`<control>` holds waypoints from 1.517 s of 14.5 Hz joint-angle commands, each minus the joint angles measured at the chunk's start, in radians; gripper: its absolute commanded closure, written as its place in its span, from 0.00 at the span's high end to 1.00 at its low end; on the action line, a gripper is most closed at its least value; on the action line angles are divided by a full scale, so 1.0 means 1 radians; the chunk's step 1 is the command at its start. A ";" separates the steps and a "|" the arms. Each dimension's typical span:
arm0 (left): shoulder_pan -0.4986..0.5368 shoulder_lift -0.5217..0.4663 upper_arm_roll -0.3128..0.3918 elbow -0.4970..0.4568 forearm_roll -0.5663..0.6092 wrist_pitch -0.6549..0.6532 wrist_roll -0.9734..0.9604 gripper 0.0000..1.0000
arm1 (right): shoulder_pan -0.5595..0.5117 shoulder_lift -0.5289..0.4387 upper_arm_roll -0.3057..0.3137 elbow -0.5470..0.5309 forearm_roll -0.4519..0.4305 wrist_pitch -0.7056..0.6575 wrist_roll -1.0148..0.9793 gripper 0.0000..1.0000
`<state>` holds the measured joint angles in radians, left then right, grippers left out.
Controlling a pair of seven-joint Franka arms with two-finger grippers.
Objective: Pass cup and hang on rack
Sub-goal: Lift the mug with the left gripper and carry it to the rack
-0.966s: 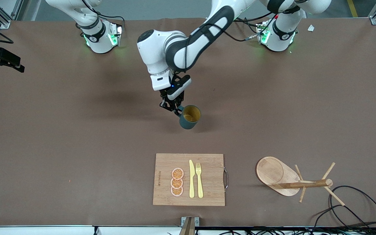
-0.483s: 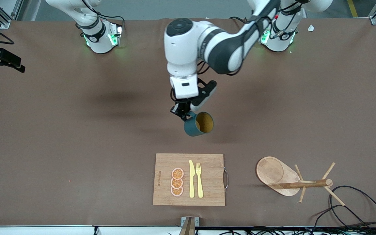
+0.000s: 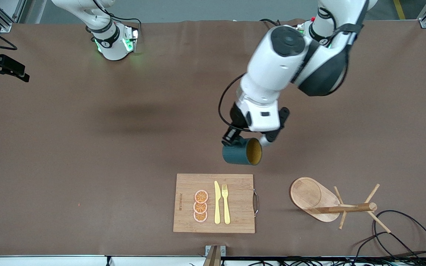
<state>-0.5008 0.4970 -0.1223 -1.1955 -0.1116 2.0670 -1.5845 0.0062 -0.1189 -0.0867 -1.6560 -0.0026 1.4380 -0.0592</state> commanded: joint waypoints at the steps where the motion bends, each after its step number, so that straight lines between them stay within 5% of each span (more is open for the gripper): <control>1: 0.063 -0.037 -0.007 -0.029 -0.098 0.045 0.014 0.01 | -0.002 -0.027 0.004 -0.022 0.004 -0.001 0.012 1.00; 5: 0.152 -0.057 -0.007 -0.030 -0.207 0.050 0.034 0.01 | -0.003 -0.027 0.002 -0.024 0.003 -0.002 0.006 1.00; 12: 0.401 -0.074 -0.003 -0.038 -0.569 -0.001 0.079 0.00 | -0.003 -0.027 0.002 -0.022 0.003 -0.001 0.002 1.00; 22: 0.576 0.060 -0.002 -0.055 -0.962 -0.070 0.290 0.00 | 0.000 -0.027 0.004 -0.022 0.001 0.001 0.002 1.00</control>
<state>0.0615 0.5259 -0.1182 -1.2610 -1.0235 2.0034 -1.3314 0.0063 -0.1192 -0.0864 -1.6560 -0.0026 1.4361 -0.0595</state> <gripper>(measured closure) 0.789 0.000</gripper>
